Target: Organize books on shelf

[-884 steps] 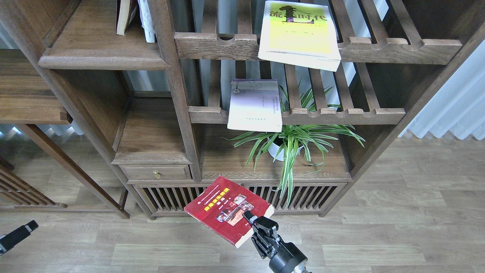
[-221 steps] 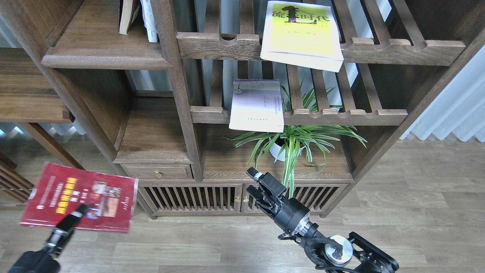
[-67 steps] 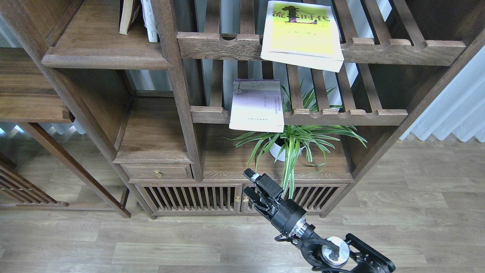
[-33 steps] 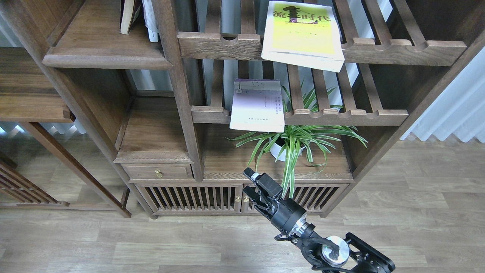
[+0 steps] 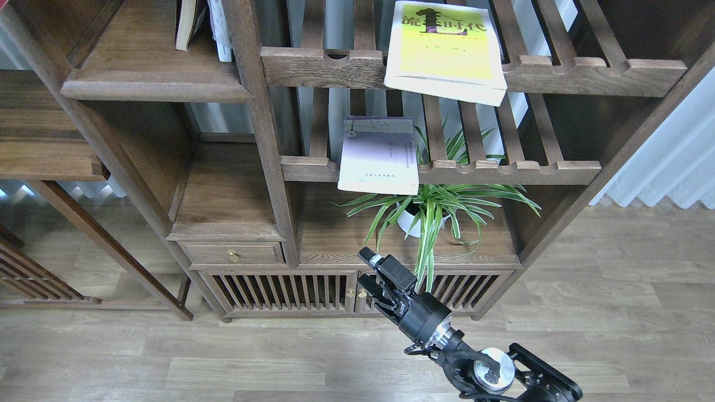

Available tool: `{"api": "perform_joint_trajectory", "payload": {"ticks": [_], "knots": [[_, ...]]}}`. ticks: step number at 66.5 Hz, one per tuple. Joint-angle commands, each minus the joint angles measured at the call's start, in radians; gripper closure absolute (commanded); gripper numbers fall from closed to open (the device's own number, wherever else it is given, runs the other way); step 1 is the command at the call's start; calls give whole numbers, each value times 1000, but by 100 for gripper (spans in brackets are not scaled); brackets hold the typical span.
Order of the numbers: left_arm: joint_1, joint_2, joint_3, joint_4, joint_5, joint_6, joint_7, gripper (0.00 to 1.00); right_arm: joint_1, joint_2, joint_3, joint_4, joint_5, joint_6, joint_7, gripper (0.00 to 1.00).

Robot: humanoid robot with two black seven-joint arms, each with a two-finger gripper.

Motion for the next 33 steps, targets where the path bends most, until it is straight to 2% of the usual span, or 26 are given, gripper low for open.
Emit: {"api": "perform_joint_trajectory", "payload": {"ticks": [1, 33], "knots": [[-47, 0, 46, 6, 22, 0, 1, 94, 0, 0, 0, 3, 0, 0, 0, 2], [-88, -70, 49, 80, 174, 0, 9, 94, -2, 0, 3, 1, 1, 0, 0, 2]]}}
